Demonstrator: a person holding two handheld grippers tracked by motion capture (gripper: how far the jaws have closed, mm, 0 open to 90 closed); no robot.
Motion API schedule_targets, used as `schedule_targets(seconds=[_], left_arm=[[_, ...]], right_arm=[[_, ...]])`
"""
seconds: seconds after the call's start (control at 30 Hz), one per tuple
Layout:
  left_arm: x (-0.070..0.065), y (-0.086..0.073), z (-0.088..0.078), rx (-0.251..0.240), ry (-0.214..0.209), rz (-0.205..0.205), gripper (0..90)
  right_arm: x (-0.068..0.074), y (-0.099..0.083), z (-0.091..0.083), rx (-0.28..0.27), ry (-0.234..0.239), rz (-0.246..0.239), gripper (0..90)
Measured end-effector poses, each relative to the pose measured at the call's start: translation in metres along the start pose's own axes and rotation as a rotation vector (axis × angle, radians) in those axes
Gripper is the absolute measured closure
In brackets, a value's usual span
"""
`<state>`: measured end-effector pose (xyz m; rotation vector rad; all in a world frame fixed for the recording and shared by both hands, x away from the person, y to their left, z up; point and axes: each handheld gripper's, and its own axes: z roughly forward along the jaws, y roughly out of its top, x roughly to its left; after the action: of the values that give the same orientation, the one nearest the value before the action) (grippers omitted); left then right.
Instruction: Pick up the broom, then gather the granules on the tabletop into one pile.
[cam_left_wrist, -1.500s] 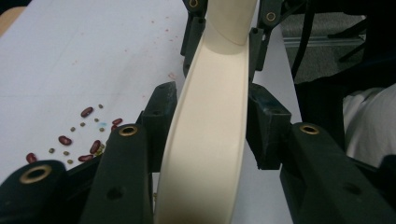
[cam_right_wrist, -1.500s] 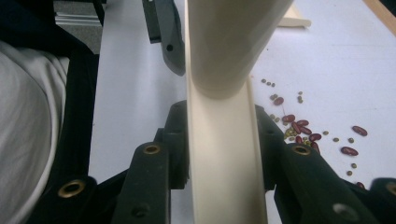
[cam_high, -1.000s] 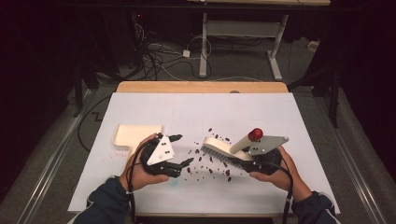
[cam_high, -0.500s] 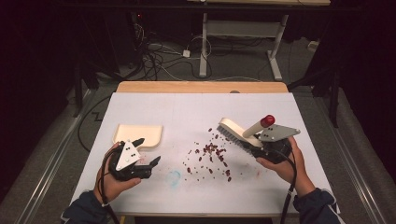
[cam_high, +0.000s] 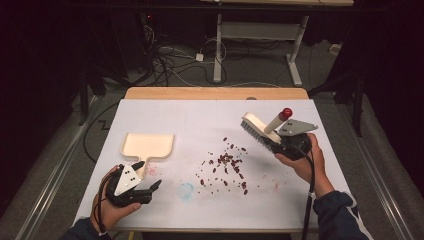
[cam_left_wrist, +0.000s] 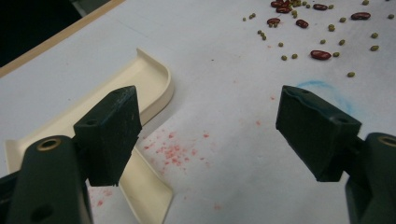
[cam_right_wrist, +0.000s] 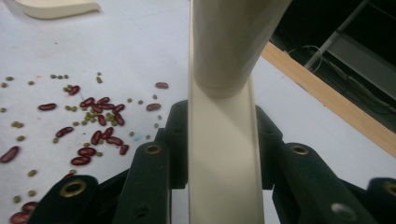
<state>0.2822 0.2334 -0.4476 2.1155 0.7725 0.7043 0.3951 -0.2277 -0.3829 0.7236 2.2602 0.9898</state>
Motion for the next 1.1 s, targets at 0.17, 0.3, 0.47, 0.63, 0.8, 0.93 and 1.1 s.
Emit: schedule_targets(seconds=[0.17, 0.3, 0.47, 0.63, 0.8, 0.93, 1.1], left_arm=[[0.001, -0.001, 0.001, 0.007, -0.012, -0.004, 21.1], [0.0, -0.001, 0.003, 0.013, -0.024, -0.005, 21.0], [0.003, 0.001, 0.006, 0.007, -0.025, -0.013, 21.0], [0.001, 0.0, 0.006, 0.02, -0.032, -0.003, 21.0], [0.001, 0.0, 0.009, 0.032, -0.033, 0.001, 21.0], [0.0, 0.002, 0.015, 0.044, -0.061, -0.012, 20.3], [-0.003, 0.002, 0.014, 0.036, -0.076, 0.018, 20.2]], right_arm=[[-0.007, 0.003, 0.014, 0.03, -0.03, -0.013, 67.7], [-0.012, 0.003, 0.024, 0.055, -0.048, -0.007, 67.8], [-0.012, 0.007, 0.039, 0.099, -0.084, -0.052, 67.8], [-0.005, 0.012, 0.065, 0.13, -0.098, -0.084, 67.8], [0.009, 0.014, 0.086, 0.18, -0.099, -0.128, 67.8], [0.026, 0.019, 0.101, 0.182, -0.082, -0.17, 67.8], [0.039, 0.021, 0.109, 0.167, -0.068, -0.19, 67.9]])
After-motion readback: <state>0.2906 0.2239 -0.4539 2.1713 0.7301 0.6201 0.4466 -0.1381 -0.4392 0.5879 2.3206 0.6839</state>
